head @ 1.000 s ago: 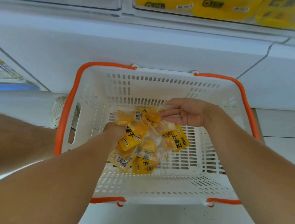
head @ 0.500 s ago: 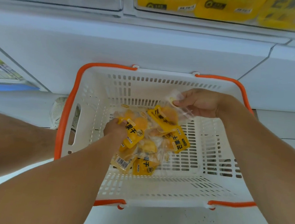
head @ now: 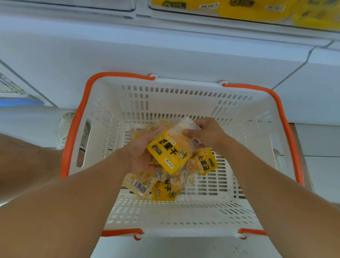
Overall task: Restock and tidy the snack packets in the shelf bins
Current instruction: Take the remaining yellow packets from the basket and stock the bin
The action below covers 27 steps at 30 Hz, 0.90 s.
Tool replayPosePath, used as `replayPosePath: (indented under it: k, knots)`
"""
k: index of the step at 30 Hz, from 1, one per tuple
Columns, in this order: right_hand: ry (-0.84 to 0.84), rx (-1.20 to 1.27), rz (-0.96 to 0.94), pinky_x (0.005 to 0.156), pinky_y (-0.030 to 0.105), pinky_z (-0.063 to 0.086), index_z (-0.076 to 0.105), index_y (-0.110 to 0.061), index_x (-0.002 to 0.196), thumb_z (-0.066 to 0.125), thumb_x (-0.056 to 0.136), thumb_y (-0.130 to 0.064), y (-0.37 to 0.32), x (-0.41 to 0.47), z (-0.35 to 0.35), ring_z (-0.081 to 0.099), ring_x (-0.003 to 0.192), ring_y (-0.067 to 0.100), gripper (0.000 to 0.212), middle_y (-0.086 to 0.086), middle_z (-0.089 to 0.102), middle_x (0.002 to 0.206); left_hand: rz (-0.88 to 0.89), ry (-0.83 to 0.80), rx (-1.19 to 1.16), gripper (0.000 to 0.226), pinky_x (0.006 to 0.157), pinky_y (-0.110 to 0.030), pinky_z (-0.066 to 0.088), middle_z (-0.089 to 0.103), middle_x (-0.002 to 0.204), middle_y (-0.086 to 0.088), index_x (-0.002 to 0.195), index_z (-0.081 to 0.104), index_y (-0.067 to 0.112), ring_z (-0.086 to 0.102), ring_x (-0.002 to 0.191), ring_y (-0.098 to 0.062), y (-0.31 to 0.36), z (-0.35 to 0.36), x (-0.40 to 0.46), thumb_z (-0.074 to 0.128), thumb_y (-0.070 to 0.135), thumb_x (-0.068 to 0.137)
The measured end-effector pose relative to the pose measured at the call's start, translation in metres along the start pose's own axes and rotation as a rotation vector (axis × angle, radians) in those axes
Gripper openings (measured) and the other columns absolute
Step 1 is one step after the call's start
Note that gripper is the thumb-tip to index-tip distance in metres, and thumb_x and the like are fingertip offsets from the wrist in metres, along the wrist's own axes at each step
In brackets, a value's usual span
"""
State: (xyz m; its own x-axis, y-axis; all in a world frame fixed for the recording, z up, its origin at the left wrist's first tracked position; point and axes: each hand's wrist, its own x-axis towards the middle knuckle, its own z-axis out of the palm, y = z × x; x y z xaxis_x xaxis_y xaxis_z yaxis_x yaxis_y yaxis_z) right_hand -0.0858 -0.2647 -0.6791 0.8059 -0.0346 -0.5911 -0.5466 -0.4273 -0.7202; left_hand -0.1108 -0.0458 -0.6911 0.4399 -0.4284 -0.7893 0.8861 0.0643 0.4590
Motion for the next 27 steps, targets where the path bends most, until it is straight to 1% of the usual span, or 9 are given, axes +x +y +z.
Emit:
replayPosePath:
  k: [5,7,9,11,14,17,20,22,27]
  knots:
    - [0.033,-0.158,-0.209,0.063,0.038,0.051,0.06,-0.008,0.07,0.086,0.079,-0.017,-0.006,0.008,-0.002,0.048,0.051,0.011,0.028,-0.007,0.046,0.054,0.005,-0.015,0.186,0.068,0.09,-0.044,0.055,0.07,0.117,-0.016,0.125,0.065,0.008,0.069,0.1,-0.031,0.006,0.003,0.0,0.079,0.043,0.069]
    - [0.069,-0.17,-0.287,0.067,0.039,0.051,0.067,-0.008,0.083,0.09,0.073,-0.019,-0.01,0.007,0.002,0.052,0.062,0.013,0.027,-0.008,0.053,0.066,-0.004,-0.007,0.256,0.063,0.082,-0.041,0.056,0.071,0.115,-0.017,0.118,0.063,0.011,0.07,0.097,-0.03,0.007,0.009,0.002,0.086,0.031,0.064]
    - [0.148,-0.131,-0.33,0.074,0.032,0.05,0.065,-0.012,0.106,0.092,0.07,-0.021,-0.015,0.004,0.011,0.056,0.08,0.015,0.046,-0.004,0.059,0.089,-0.003,0.052,0.354,0.089,0.079,-0.042,0.058,0.072,0.117,-0.011,0.125,0.053,0.016,0.071,0.1,-0.029,0.007,0.014,0.005,0.098,0.031,0.051]
    - [0.221,-0.056,-0.339,0.074,0.026,0.049,0.057,-0.021,0.122,0.093,0.067,-0.022,-0.021,-0.001,0.022,0.057,0.09,0.014,0.066,-0.003,0.059,0.099,0.009,0.086,0.449,0.118,0.089,-0.046,0.056,0.067,0.127,-0.002,0.138,0.048,0.025,0.066,0.112,-0.026,0.004,0.013,0.016,0.1,0.05,0.036]
    - [0.315,-0.022,-0.337,0.083,0.024,0.047,0.059,-0.021,0.125,0.092,0.068,-0.028,-0.025,-0.004,0.026,0.056,0.097,0.01,0.066,-0.008,0.059,0.105,0.061,0.104,0.439,0.12,0.102,-0.046,0.048,0.06,0.134,0.005,0.133,0.045,0.026,0.057,0.121,-0.02,0.003,0.016,0.022,0.098,0.058,0.03]
    - [0.141,-0.263,-0.31,0.094,0.023,0.038,0.062,-0.023,0.129,0.09,0.067,-0.043,-0.03,-0.006,0.009,0.052,0.119,0.011,0.072,-0.006,0.056,0.129,0.114,0.139,0.53,0.106,0.102,-0.035,0.04,0.049,0.14,0.013,0.136,0.042,0.022,0.047,0.126,-0.013,0.01,0.027,0.013,0.097,0.046,0.049]
    - [-0.088,-0.473,-0.224,0.101,0.028,0.036,0.045,-0.025,0.147,0.092,0.065,-0.045,-0.048,-0.015,-0.018,0.044,0.136,0.02,0.097,-0.002,0.044,0.15,0.187,0.147,0.651,0.109,0.094,-0.032,0.041,0.039,0.15,0.007,0.151,0.032,0.022,0.045,0.131,-0.018,0.015,0.035,0.01,0.093,0.035,0.062]
    - [-0.107,-0.479,-0.142,0.102,0.033,0.043,0.036,-0.025,0.153,0.093,0.065,-0.038,-0.06,-0.025,-0.037,0.042,0.138,0.023,0.106,-0.001,0.036,0.156,0.267,0.099,0.685,0.099,0.087,-0.028,0.039,0.04,0.145,0.007,0.151,0.032,0.021,0.051,0.115,-0.008,0.021,0.046,0.004,0.089,0.026,0.07]
    - [-0.141,-0.253,-0.002,0.069,0.043,0.064,0.061,-0.007,0.116,0.091,0.072,-0.017,-0.08,-0.066,-0.079,0.071,0.097,0.029,0.054,0.007,0.069,0.113,0.441,0.064,0.677,0.069,0.089,-0.038,0.055,0.064,0.125,0.005,0.125,0.06,0.023,0.063,0.113,-0.017,0.048,0.084,-0.019,0.093,0.023,0.064]
